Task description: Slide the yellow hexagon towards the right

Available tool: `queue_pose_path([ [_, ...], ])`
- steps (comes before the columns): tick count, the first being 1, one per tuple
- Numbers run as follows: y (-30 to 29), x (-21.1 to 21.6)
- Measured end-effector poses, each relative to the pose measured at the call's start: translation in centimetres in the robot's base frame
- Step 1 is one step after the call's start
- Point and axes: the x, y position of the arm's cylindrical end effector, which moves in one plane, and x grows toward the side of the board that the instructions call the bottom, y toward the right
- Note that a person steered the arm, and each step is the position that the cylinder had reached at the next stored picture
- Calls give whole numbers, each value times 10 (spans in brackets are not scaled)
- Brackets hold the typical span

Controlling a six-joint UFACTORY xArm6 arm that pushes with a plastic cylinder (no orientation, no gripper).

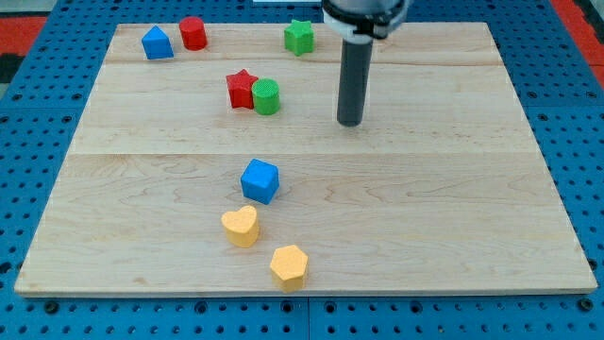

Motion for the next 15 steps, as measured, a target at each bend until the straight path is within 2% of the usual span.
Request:
queue_pose_path([
  [1,4,50],
  [2,42,74],
  [3,52,111],
  [5,49,195],
  [6,34,214],
  [7,-6,214],
  [9,-180,214],
  [10,-230,214],
  [11,-230,206],
  [13,-157,184],
  [15,-122,174],
])
